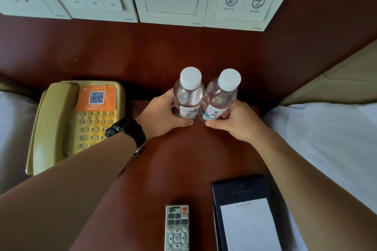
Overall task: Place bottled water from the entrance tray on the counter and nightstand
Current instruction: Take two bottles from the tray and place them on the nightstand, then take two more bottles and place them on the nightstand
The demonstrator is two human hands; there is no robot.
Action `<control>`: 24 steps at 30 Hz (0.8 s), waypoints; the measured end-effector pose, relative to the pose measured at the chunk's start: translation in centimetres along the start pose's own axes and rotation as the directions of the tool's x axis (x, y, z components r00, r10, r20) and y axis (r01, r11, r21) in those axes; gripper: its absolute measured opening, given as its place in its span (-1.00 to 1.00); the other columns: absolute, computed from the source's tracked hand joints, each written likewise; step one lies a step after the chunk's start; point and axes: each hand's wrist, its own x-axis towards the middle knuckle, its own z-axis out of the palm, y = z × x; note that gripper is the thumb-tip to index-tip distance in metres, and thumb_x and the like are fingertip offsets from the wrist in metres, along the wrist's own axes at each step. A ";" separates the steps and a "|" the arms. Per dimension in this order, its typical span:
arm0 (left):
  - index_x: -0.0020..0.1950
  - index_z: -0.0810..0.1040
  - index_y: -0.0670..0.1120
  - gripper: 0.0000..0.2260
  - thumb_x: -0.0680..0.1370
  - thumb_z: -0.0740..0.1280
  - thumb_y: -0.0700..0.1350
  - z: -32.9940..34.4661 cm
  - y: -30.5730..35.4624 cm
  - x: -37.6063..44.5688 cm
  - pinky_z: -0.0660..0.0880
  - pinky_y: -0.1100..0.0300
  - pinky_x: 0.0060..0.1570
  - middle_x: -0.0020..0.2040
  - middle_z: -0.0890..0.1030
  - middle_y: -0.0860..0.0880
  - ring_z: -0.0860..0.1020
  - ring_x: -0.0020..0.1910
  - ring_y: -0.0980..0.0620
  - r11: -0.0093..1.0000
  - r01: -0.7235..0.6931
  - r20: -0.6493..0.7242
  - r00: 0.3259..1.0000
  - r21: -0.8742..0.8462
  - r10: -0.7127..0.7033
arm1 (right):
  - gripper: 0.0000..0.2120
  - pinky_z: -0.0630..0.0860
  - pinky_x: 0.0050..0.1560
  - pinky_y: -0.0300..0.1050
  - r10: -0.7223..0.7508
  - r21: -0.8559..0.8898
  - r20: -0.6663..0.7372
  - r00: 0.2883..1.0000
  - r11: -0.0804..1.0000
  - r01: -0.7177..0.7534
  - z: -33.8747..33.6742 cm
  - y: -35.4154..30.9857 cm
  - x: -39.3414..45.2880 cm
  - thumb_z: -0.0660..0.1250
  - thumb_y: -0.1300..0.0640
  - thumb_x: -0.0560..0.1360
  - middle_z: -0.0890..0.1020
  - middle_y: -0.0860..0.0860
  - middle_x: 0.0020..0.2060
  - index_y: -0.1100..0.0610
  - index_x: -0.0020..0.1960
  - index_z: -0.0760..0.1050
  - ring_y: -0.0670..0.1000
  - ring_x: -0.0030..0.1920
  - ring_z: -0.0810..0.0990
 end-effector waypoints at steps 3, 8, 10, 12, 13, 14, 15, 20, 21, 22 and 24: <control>0.38 0.45 0.00 -0.30 0.30 0.62 -0.19 0.1 0.1 -0.2 0.40 0.60 -0.02 0.06 0.61 0.30 0.53 0.05 0.50 0.998 0.019 0.007 1.000 -0.058 -0.018 | -0.45 0.43 -0.05 -0.43 0.007 0.068 0.021 1.000 0.998 -0.008 0.3 -0.2 -0.1 0.60 0.05 0.33 0.61 -0.21 -0.02 -0.03 0.27 0.50 -0.22 -0.02 0.57; 0.42 0.35 0.05 -0.19 0.25 0.65 -0.03 -0.1 1.7 -2.3 0.47 0.33 0.20 0.30 0.52 0.16 0.52 0.26 0.25 0.996 0.025 -0.096 0.995 -0.090 -0.033 | -0.03 0.42 0.32 -0.02 0.031 0.087 -0.054 0.998 0.996 -0.026 -0.6 -1.4 -1.4 0.57 -0.18 0.12 0.40 -0.10 0.37 -0.11 0.45 0.25 -0.06 0.38 0.39; 0.40 0.35 0.06 -0.21 0.25 0.62 0.08 -0.6 3.7 -4.2 0.49 0.24 0.21 0.34 0.47 0.11 0.50 0.28 0.16 1.000 0.004 -0.222 0.975 -0.022 -0.009 | 0.05 0.38 0.37 0.00 0.061 0.118 -0.106 0.993 0.992 -0.049 -2.0 -2.9 -2.9 0.54 -0.23 0.09 0.32 -0.11 0.43 -0.11 0.49 0.17 -0.05 0.39 0.36; 0.34 0.40 0.05 -0.32 0.29 0.59 0.08 -1.8 7.0 -6.5 0.51 0.24 0.17 0.30 0.48 0.08 0.49 0.24 0.17 0.999 -0.053 -0.311 0.949 -0.003 0.049 | 0.02 0.38 0.35 -0.06 0.051 0.168 -0.145 0.988 0.985 -0.026 -4.0 -5.5 -4.6 0.58 -0.18 0.15 0.31 -0.14 0.45 -0.11 0.49 0.16 -0.09 0.36 0.37; 0.31 0.43 0.04 -0.38 0.32 0.58 0.06 -2.7 9.0 -7.6 0.52 0.24 0.14 0.25 0.50 0.08 0.50 0.21 0.17 0.996 -0.090 -0.339 0.937 -0.005 0.083 | -0.05 0.38 0.34 -0.08 0.032 0.181 -0.169 0.985 0.983 -0.001 -5.2 -7.2 -5.5 0.60 -0.12 0.21 0.33 -0.14 0.43 -0.10 0.47 0.18 -0.10 0.34 0.39; 0.26 0.47 0.01 -0.45 0.34 0.57 0.04 -3.9 11.4 -8.7 0.53 0.23 0.10 0.20 0.53 0.09 0.52 0.17 0.16 0.992 -0.124 -0.360 0.926 -0.003 0.115 | -0.13 0.39 0.33 -0.09 0.009 0.186 -0.194 0.981 0.982 0.027 -6.6 -9.2 -6.3 0.60 -0.06 0.27 0.37 -0.14 0.40 -0.09 0.45 0.22 -0.11 0.32 0.41; 0.21 0.51 0.00 -0.52 0.35 0.56 0.03 -5.2 13.9 -9.8 0.54 0.22 0.06 0.14 0.57 0.09 0.54 0.12 0.14 0.988 -0.154 -0.377 0.915 0.002 0.143 | -0.23 0.40 0.31 -0.11 -0.017 0.183 -0.220 0.975 0.981 0.058 -8.3 -11.5 -7.2 0.58 -0.02 0.32 0.41 -0.15 0.35 -0.09 0.41 0.27 -0.12 0.29 0.43; -0.03 0.58 0.07 -0.79 0.38 0.48 0.03 -13.0 27.8 -16.3 0.55 0.17 -0.14 -0.16 0.62 0.09 0.60 -0.15 0.04 0.969 -0.246 -0.512 0.829 0.027 0.225 | -0.65 0.48 0.15 -0.19 -0.195 0.183 -0.267 0.944 0.951 0.248 -17.7 -25.4 -12.4 0.50 0.05 0.41 0.61 -0.20 0.01 -0.06 0.14 0.47 -0.19 0.09 0.57; -0.06 0.58 0.08 -0.82 0.37 0.46 0.04 -14.8 30.6 -17.8 0.55 0.16 -0.18 -0.19 0.61 0.10 0.59 -0.19 0.05 0.964 -0.263 -0.540 0.807 0.032 0.238 | -0.68 0.48 0.09 -0.22 -0.234 0.170 -0.254 0.938 0.944 0.282 -19.5 -28.4 -13.6 0.49 0.04 0.42 0.63 -0.20 -0.04 -0.07 0.11 0.48 -0.19 0.04 0.58; -0.08 0.58 0.07 -0.84 0.38 0.45 0.02 -16.6 33.3 -19.5 0.54 0.19 -0.21 -0.20 0.60 0.11 0.58 -0.22 0.07 0.957 -0.284 -0.564 0.783 0.052 0.263 | -0.71 0.48 0.02 -0.26 -0.274 0.149 -0.254 0.928 0.937 0.317 -21.3 -31.4 -15.0 0.46 0.00 0.41 0.64 -0.20 -0.09 -0.07 0.09 0.49 -0.18 -0.01 0.59; -0.10 0.59 0.01 -0.88 0.40 0.42 -0.01 -20.1 38.7 -23.2 0.48 0.31 -0.20 -0.19 0.60 0.11 0.56 -0.22 0.11 0.934 -0.330 -0.603 0.720 0.138 0.343 | -0.77 0.48 -0.10 -0.30 -0.334 0.117 -0.287 0.898 0.918 0.378 -24.7 -37.0 -17.9 0.43 -0.04 0.42 0.65 -0.16 -0.18 -0.05 0.05 0.51 -0.14 -0.10 0.59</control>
